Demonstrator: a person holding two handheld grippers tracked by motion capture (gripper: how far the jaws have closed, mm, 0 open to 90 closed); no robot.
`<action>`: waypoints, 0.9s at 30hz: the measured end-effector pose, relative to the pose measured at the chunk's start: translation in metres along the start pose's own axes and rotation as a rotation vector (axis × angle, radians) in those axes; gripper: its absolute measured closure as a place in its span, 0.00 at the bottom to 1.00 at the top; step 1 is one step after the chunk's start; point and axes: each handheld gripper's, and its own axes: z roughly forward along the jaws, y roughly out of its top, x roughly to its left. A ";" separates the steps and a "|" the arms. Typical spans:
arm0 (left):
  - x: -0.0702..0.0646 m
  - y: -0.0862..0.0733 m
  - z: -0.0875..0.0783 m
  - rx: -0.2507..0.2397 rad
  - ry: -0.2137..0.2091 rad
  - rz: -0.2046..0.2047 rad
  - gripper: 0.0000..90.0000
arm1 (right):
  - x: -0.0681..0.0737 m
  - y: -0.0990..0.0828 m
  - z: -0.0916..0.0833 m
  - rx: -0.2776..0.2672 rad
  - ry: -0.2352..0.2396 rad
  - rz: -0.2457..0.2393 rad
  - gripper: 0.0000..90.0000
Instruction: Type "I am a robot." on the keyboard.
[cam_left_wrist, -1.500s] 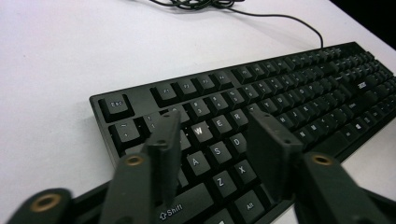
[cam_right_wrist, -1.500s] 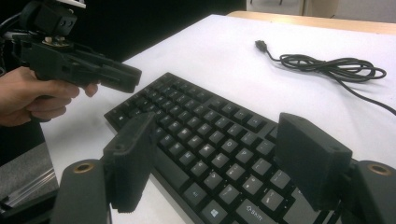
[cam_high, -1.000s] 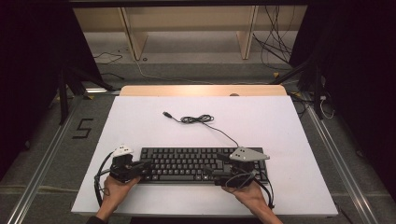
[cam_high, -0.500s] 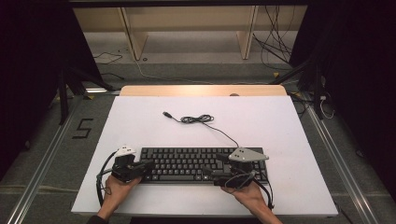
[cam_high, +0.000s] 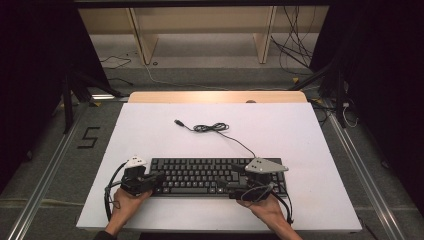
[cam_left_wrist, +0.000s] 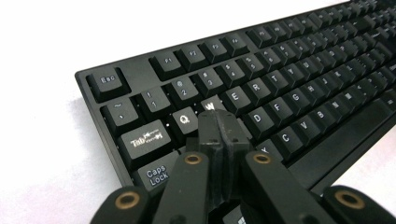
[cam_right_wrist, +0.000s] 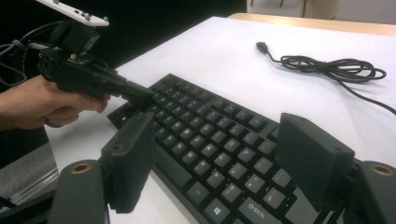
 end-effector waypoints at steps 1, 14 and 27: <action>0.000 0.001 -0.002 -0.007 -0.003 0.001 0.95 | 0.000 0.000 0.000 0.000 0.000 0.000 0.33; -0.003 0.004 -0.018 -0.102 -0.022 -0.048 0.58 | 0.000 0.000 0.001 -0.002 0.001 0.008 0.33; -0.010 0.003 -0.026 -0.190 -0.070 -0.032 0.42 | 0.001 -0.001 0.008 0.002 0.012 0.007 0.33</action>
